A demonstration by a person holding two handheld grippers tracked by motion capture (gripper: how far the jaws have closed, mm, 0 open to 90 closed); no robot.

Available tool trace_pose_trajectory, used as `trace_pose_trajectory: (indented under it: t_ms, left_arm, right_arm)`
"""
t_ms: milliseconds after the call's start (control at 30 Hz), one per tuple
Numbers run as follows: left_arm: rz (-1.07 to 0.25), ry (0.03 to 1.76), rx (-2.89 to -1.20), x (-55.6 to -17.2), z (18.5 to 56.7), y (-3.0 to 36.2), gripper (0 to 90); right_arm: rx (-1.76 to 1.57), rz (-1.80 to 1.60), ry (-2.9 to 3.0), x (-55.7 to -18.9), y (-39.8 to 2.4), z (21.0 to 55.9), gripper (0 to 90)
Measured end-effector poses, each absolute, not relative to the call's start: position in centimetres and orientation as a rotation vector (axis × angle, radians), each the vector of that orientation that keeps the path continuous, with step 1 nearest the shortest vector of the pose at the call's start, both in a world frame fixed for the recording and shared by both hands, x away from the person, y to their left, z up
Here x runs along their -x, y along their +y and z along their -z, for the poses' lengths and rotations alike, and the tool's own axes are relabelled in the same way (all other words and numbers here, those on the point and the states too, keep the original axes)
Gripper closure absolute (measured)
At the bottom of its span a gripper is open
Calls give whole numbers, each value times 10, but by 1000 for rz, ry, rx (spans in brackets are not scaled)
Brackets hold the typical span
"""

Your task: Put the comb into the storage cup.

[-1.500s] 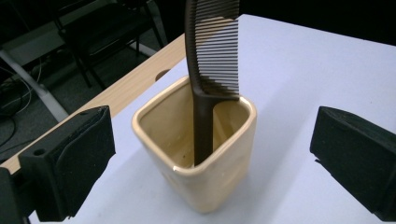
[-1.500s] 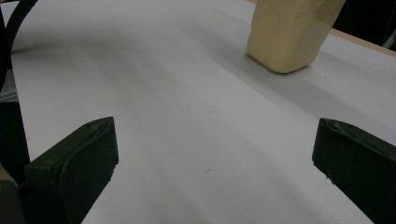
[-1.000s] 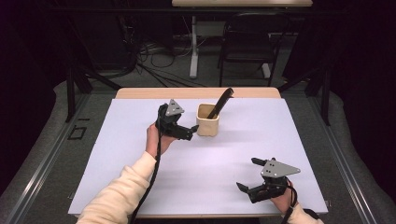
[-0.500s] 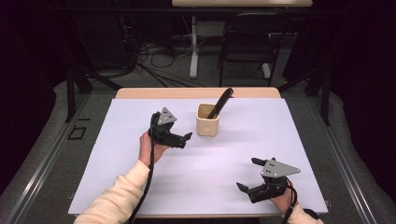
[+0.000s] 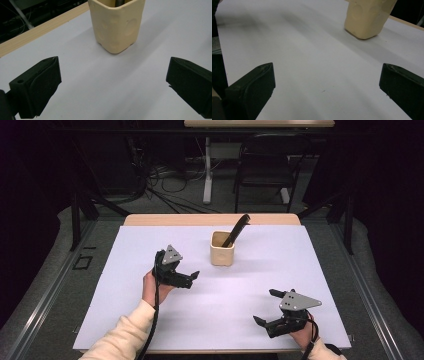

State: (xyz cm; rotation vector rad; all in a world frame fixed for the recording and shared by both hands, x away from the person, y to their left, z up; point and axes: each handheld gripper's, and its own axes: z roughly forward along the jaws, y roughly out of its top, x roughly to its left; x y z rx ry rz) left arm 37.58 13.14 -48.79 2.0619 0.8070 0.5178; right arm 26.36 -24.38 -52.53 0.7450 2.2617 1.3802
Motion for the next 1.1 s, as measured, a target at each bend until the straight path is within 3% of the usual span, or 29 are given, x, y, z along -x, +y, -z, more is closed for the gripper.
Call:
trace_pose_trajectory:
  t_ms: [1100]
  left_arm:
    - [-553, 847, -2048, -335, 502, 166, 0]
  right_arm:
    - [-745, -1378, 2264, -264, -244, 525, 0]
